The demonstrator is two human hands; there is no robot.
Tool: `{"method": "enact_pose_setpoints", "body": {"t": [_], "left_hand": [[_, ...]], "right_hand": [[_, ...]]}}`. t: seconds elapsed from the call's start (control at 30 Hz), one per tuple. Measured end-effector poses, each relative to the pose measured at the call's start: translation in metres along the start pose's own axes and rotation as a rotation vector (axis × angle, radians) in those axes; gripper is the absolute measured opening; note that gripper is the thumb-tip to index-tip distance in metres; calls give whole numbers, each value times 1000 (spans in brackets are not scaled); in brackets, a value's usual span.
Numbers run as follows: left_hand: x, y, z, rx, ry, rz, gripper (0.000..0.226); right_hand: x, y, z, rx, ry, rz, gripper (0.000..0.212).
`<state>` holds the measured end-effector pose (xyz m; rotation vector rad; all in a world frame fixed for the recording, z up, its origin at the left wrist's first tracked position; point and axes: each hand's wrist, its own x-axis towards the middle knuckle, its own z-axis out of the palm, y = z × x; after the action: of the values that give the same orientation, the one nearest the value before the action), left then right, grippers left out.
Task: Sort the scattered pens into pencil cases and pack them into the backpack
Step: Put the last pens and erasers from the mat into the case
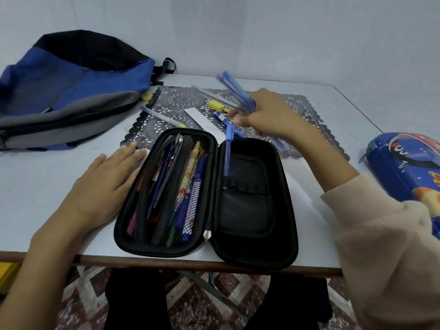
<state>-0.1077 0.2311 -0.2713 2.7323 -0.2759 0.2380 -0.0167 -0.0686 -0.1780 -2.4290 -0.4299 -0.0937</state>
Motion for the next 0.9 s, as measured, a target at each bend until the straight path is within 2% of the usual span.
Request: {"method": "enact_pose_setpoints", "body": {"t": [0.13, 0.33, 0.43, 0.57, 0.7, 0.77, 0.9], "left_hand": [[0, 1, -1, -3, 3, 0, 92], [0, 0, 0, 1, 1, 5, 91], [1, -4, 2, 28, -2, 18, 88], [1, -4, 2, 37, -5, 18, 88], [1, -3, 2, 30, 0, 9, 89], [1, -3, 2, 31, 1, 10, 87], [1, -5, 2, 33, 0, 16, 87]], "right_hand": [[-1, -2, 11, -115, -84, 47, 26], [-1, 6, 10, 55, -180, 87, 25], [1, 9, 9, 57, -252, 90, 33], [1, 9, 11, 42, -314, 49, 32], [0, 8, 8, 54, -340, 32, 46], [0, 9, 2, 53, -370, 27, 42], [-2, 12, 1, 113, -417, 13, 21]]}}
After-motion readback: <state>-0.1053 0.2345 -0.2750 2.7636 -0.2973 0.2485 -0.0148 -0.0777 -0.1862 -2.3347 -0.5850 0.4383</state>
